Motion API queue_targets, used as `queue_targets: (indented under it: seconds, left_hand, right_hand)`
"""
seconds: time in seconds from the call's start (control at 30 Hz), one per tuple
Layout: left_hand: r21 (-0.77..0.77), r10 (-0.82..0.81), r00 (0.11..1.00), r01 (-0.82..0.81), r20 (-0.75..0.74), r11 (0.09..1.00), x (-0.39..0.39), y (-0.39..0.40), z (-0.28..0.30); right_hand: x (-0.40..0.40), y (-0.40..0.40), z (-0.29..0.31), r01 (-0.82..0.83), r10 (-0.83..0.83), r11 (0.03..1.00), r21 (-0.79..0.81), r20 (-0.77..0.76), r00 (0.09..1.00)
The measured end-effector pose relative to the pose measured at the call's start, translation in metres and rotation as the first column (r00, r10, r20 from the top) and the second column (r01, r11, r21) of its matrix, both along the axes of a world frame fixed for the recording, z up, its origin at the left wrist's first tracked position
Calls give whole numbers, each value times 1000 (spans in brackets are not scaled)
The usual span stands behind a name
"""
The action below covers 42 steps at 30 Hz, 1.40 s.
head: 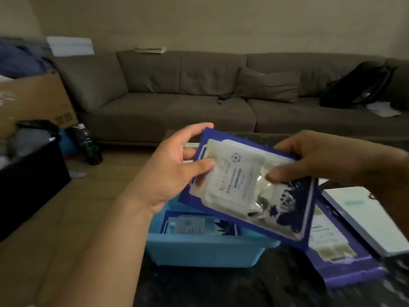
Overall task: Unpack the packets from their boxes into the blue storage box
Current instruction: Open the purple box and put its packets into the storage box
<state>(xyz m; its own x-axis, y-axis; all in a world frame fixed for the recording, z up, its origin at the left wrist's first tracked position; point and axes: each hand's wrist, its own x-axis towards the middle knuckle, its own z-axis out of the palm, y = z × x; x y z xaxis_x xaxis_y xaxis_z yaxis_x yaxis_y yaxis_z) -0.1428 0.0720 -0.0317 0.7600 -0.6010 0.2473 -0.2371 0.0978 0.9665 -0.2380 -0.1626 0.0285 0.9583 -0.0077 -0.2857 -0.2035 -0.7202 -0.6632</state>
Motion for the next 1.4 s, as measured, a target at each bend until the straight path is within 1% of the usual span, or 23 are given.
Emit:
queue_targets:
  seconds: [0.07, 0.13, 0.27, 0.33, 0.37, 0.43, 0.53, 0.63, 0.77, 0.83, 0.87, 0.93, 1.0, 1.13, 1.2, 1.23, 1.33, 1.4]
  left_hand:
    - [12, 95, 995, -95, 1, 995, 11, 9, -5]
    - [57, 157, 988, -157, -2, 986, 18, 15, -8]
    - [252, 219, 972, -233, 83, 939, 32, 28, -13]
    - [344, 239, 959, -277, 150, 897, 39, 35, -18]
    - [372, 269, 943, -325, 194, 870, 42, 38, -20]
    - [355, 352, 903, -423, 247, 834, 48, 42, -24]
    - [302, 440, 860, -504, 257, 809, 54, 44, -28]
    - [308, 446, 848, -522, 286, 795, 58, 44, -33]
    - [370, 405, 873, -484, 272, 793, 63, 42, -39]
    - [369, 398, 877, -476, 269, 798, 64, 41, -41]
    - [361, 402, 875, -479, 270, 800, 65, 41, -42]
    - [356, 408, 870, -487, 277, 797, 65, 41, -43]
    - [357, 413, 866, -494, 281, 793, 65, 41, -43]
    - [356, 425, 854, -514, 302, 780, 66, 41, -43]
    - [357, 427, 847, -524, 317, 773, 66, 39, -43]
    - [356, 428, 843, -529, 325, 771, 66, 39, -43]
    - [357, 428, 839, -534, 336, 767, 66, 38, -43]
    - [354, 432, 835, -540, 341, 764, 66, 37, -44]
  right_hand:
    - [16, 2, -7, 73, -80, 992, 99, 69, 994]
    - [29, 6, -16, 71, -81, 989, 132, 70, 994]
    - [50, 19, -30, -12, 9, 999, 40, 69, 998]
    - [57, 28, -36, -34, 35, 999, -20, 72, 997]
    - [60, 33, -41, -52, 55, 997, -54, 55, 997]
    - [64, 41, -52, -82, 83, 992, -100, 4, 997]
    - [70, 49, -70, -91, 84, 992, -82, -86, 993]
    - [80, 55, -79, -94, 80, 993, -69, -186, 979]
    - [90, 64, -90, -163, 110, 966, -201, -250, 962]
    - [92, 69, -99, -212, 134, 925, -314, -252, 958]
    - [93, 72, -104, -249, 163, 884, -396, -240, 957]
    - [93, 77, -114, -302, 225, 767, -566, -204, 953]
    - [90, 82, -120, -324, 265, 689, -648, -191, 945]
    - [82, 87, -118, -354, 315, 635, -687, -187, 930]
    - [80, 86, -114, -396, 372, 599, -696, -196, 907]
    - [79, 85, -112, -436, 401, 590, -680, -221, 889]
    - [82, 85, -112, -601, 470, 560, -570, -379, 797]
    - [85, 84, -116, -660, 487, 534, -528, -446, 751]
